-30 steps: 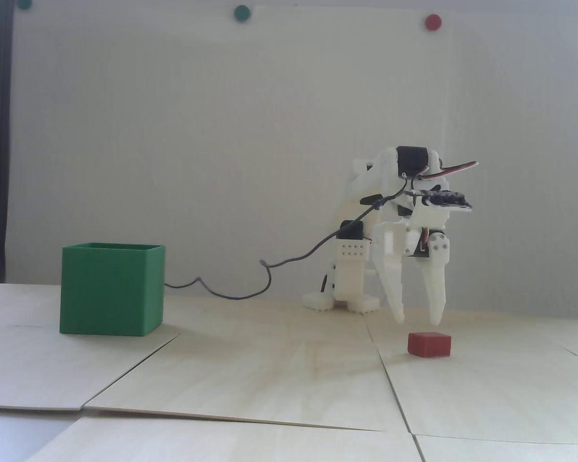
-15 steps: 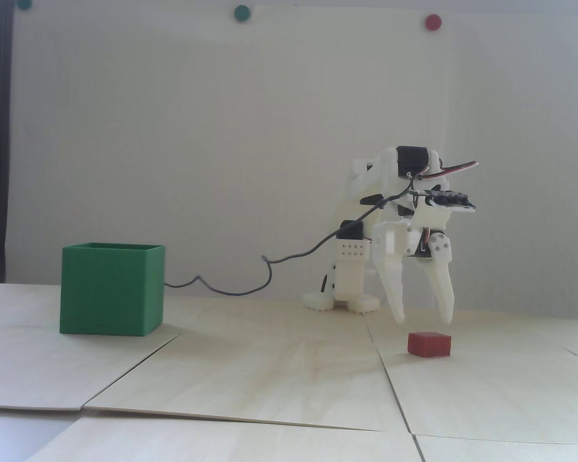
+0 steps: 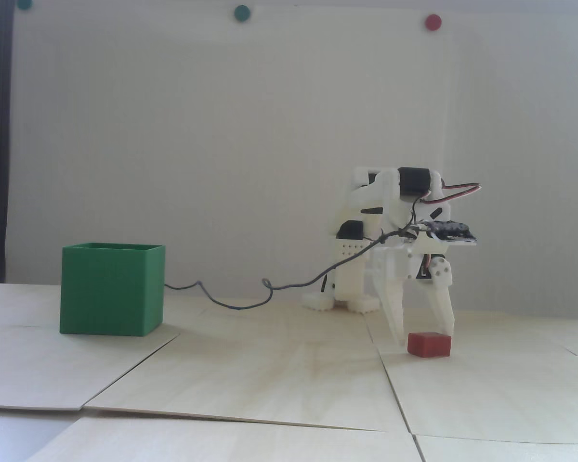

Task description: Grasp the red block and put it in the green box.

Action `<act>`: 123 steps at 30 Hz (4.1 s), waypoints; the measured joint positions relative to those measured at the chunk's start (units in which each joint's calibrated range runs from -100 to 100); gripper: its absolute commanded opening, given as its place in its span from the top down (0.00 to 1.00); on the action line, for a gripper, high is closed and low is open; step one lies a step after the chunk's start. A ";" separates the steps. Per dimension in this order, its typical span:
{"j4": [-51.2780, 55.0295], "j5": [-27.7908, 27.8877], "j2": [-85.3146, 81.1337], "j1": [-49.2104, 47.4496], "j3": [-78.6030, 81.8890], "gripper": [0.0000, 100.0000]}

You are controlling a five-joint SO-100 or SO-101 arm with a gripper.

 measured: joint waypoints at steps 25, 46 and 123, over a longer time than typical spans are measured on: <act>-2.50 0.05 1.33 0.15 0.00 0.98; 0.67 0.05 -42.01 26.52 0.00 0.98; -23.63 -3.13 -23.66 54.95 10.03 0.80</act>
